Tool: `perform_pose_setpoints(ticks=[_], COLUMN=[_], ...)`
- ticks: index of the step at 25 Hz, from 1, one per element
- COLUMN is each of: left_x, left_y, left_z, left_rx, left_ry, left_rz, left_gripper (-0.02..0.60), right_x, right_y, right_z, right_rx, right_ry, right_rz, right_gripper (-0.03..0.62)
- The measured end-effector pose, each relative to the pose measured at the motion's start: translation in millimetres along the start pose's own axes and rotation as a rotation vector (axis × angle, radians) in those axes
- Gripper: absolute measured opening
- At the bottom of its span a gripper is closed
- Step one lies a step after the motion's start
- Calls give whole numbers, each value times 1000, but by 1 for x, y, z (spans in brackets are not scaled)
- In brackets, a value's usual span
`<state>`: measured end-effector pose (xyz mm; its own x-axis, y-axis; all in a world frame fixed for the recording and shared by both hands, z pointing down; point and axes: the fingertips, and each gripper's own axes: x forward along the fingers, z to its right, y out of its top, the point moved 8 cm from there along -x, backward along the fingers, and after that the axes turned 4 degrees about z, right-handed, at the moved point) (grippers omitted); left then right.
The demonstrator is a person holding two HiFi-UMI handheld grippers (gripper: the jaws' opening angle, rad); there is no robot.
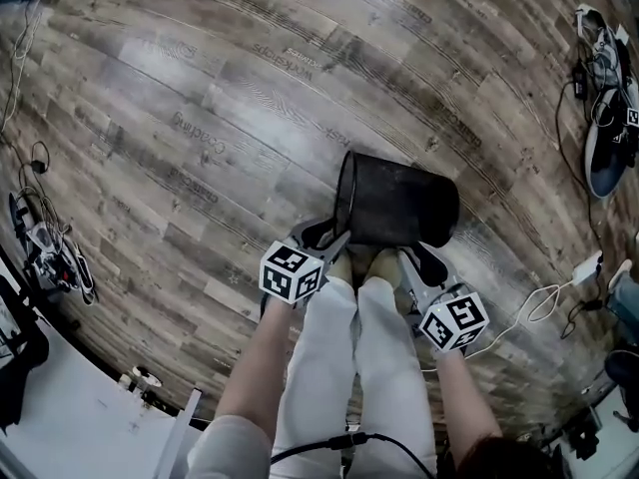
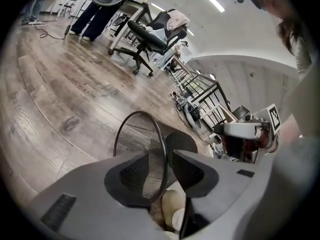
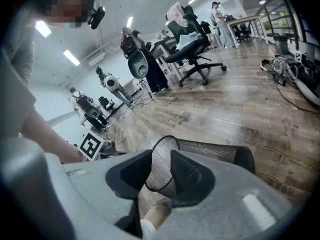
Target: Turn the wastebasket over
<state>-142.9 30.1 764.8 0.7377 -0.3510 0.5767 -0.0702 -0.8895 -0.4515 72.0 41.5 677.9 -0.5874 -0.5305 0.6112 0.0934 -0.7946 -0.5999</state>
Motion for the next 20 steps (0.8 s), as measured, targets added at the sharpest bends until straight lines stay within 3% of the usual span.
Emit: perform_pose_setpoints(ticks=[5, 10, 11, 13, 17, 20], left_x=[18, 30, 31, 30, 27, 29], left_y=[-6, -9, -9, -9, -6, 6], left_z=[-8, -10, -8, -4, 12, 34], left_rx=[22, -43, -36, -7, 29, 100], left_ry=[-88, -196, -205, -199, -178, -184], left_rz=[-68, -71, -69, -68, -68, -74], left_gripper=[146, 142, 111, 48, 44, 40], right_x=[12, 18, 18, 17, 8, 1], right_y=[4, 0, -1, -1, 1, 14], right_z=[9, 17, 19, 21, 20, 18], right_rx=[1, 2, 4, 8, 32, 49], right_ry=[14, 28, 25, 15, 7, 1], right_rz=[30, 35, 33, 30, 38, 59], right_gripper=[104, 104, 104, 104, 104, 104])
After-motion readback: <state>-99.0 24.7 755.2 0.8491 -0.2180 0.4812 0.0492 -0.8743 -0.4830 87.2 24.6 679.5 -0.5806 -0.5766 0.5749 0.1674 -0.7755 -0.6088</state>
